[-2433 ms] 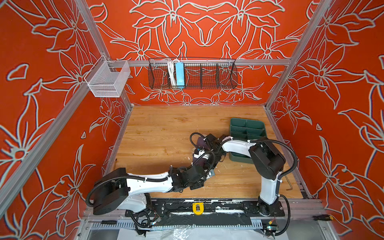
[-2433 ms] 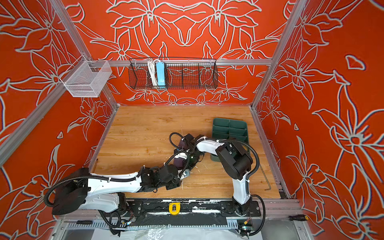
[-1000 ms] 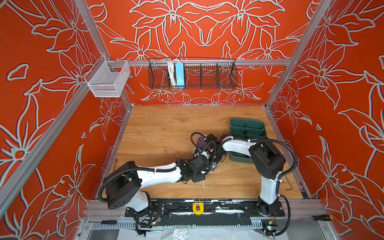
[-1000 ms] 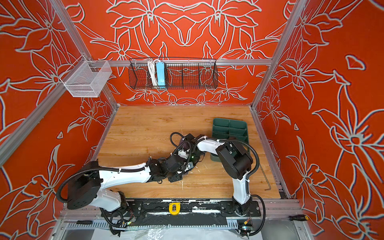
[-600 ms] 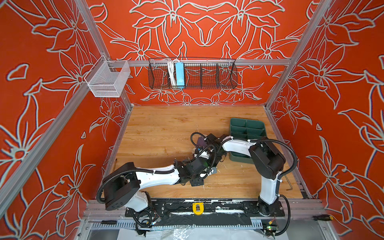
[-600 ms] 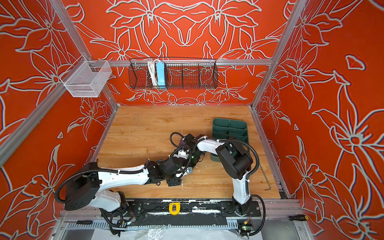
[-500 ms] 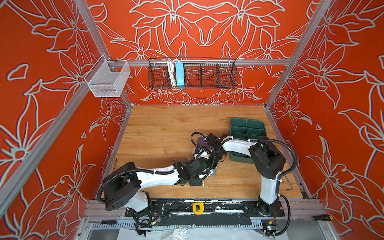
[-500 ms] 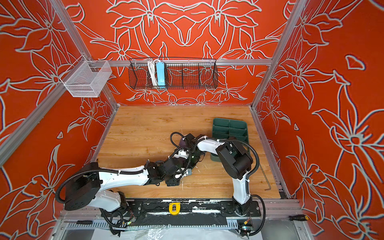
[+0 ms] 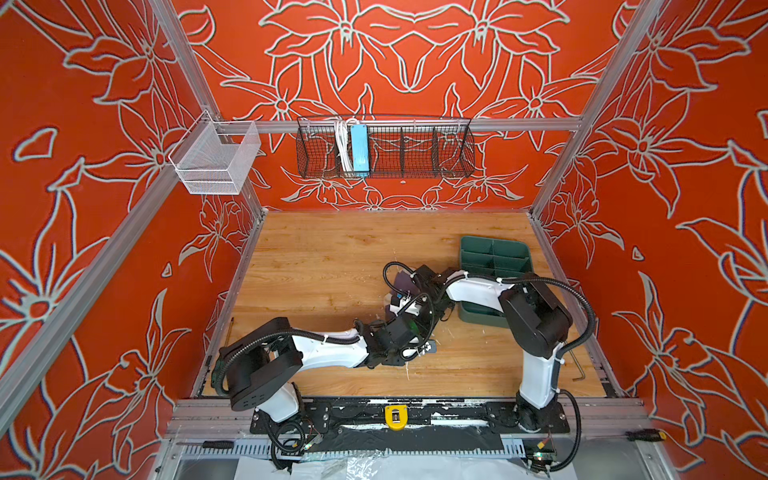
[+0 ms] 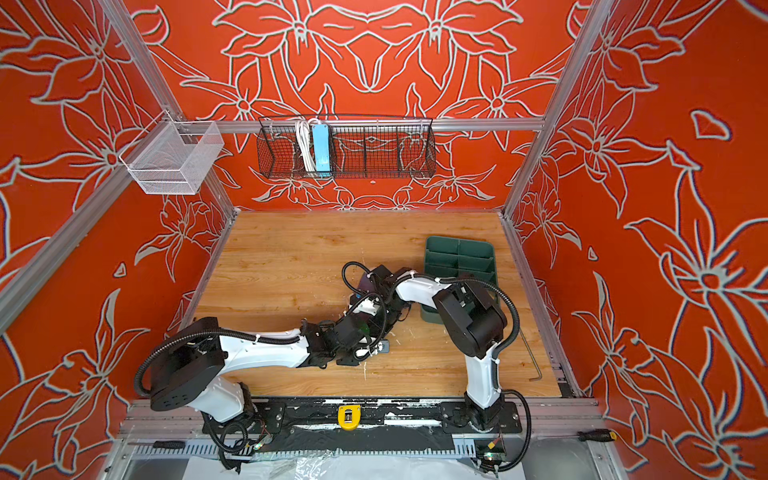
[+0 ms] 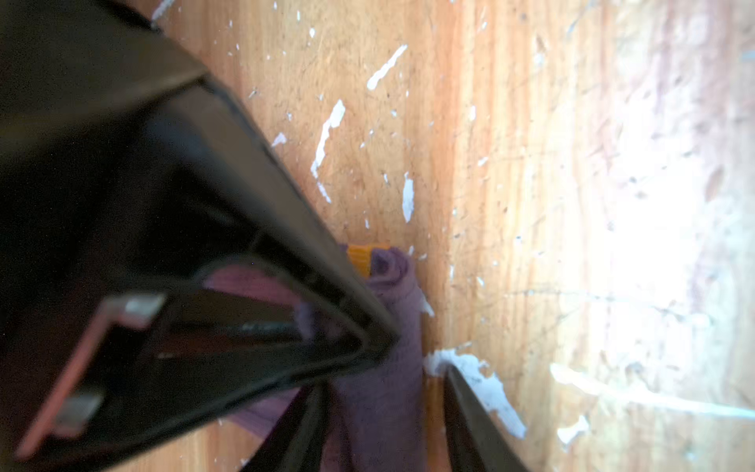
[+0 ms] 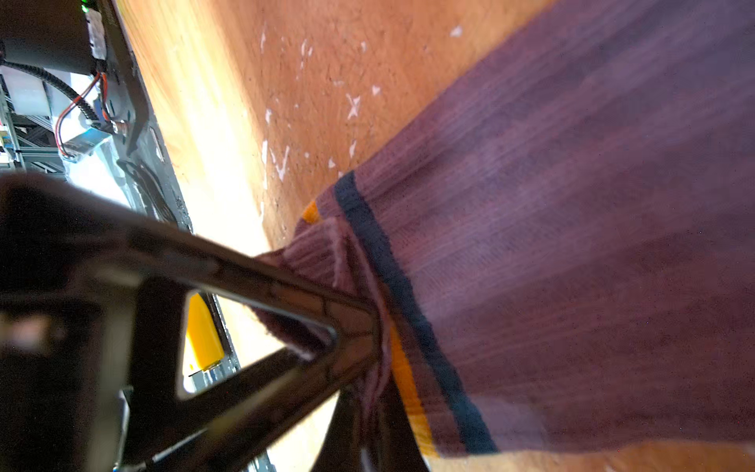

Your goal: Roll the socks

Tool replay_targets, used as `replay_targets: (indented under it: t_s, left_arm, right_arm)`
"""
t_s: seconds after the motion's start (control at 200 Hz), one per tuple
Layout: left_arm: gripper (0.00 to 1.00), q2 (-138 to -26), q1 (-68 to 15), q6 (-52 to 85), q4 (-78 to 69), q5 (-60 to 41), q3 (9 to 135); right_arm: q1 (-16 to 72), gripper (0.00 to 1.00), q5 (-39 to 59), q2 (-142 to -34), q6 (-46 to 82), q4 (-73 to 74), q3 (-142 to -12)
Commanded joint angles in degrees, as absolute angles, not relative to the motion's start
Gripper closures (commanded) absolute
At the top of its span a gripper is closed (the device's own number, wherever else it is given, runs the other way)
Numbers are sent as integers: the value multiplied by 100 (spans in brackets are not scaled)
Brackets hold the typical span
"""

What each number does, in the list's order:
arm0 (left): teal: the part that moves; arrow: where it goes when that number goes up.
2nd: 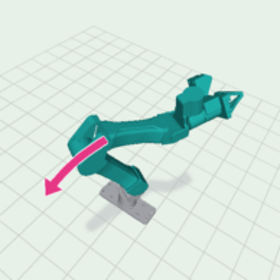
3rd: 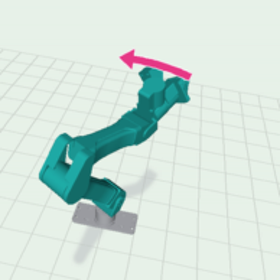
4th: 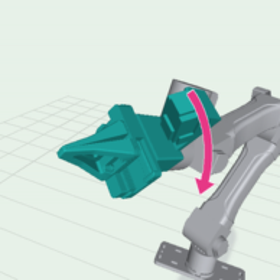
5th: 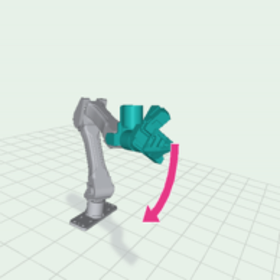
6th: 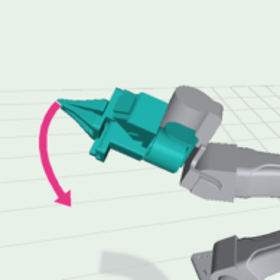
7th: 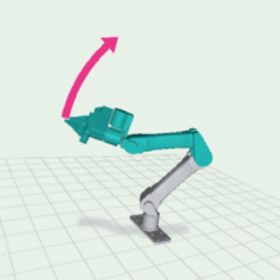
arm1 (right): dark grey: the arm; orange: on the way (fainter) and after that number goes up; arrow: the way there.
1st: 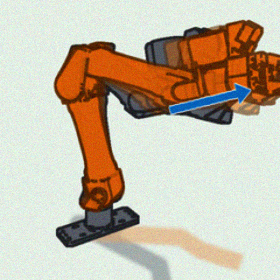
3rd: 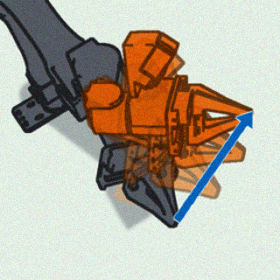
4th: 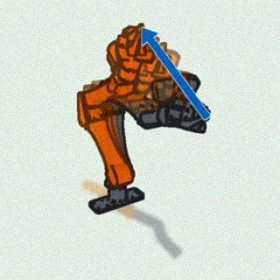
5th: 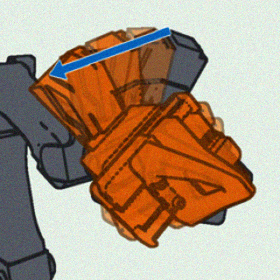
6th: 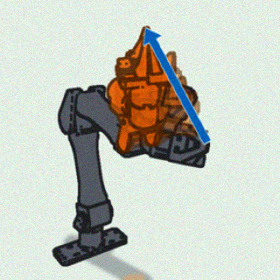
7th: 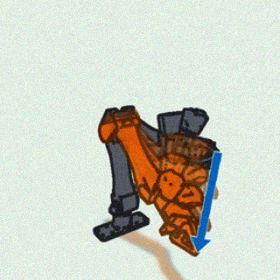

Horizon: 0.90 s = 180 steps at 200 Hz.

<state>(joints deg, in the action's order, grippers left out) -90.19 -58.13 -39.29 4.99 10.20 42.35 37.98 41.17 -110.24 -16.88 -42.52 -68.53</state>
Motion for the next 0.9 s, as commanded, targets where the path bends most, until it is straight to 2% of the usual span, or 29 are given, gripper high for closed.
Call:
replay_targets:
  t_s: [0.0,0.065,0.17,0.31,0.435,0.566,0.786,0.896]
  left_arm:
    - [63,-9336,-5713,-3885,887,1144,4279]
    - [75,-9386,-5713,-3835,965,1182,4322]
    - [88,-9378,-5713,-3736,1229,1169,4412]
    - [99,-9386,-5713,-3566,1821,1004,4649]
    - [100,-9378,-5706,-3523,2190,511,4795]
    - [100,-9599,-5656,-3617,2496,151,4989]
    - [100,-9979,-5511,-3507,2939,-36,5479]
    - [100,-10043,-5435,-3312,3318,-395,5853]
  right_arm:
    - [3921,100,4614,-10809,-1697,-4516,-6847]
    - [3920,100,4584,-10800,-1701,-4529,-6847]
    - [3920,100,4474,-10735,-1668,-4493,-6795]
    - [3920,100,3996,-10485,-1552,-4227,-6619]
    - [3911,100,2993,-9971,-1399,-3706,-6297]
    - [3876,79,2123,-9194,-1347,-3275,-5950]
    - [3678,57,171,-7619,-1398,-2386,-5372]
    - [3445,54,-1161,-6840,-1171,-1807,-5144]
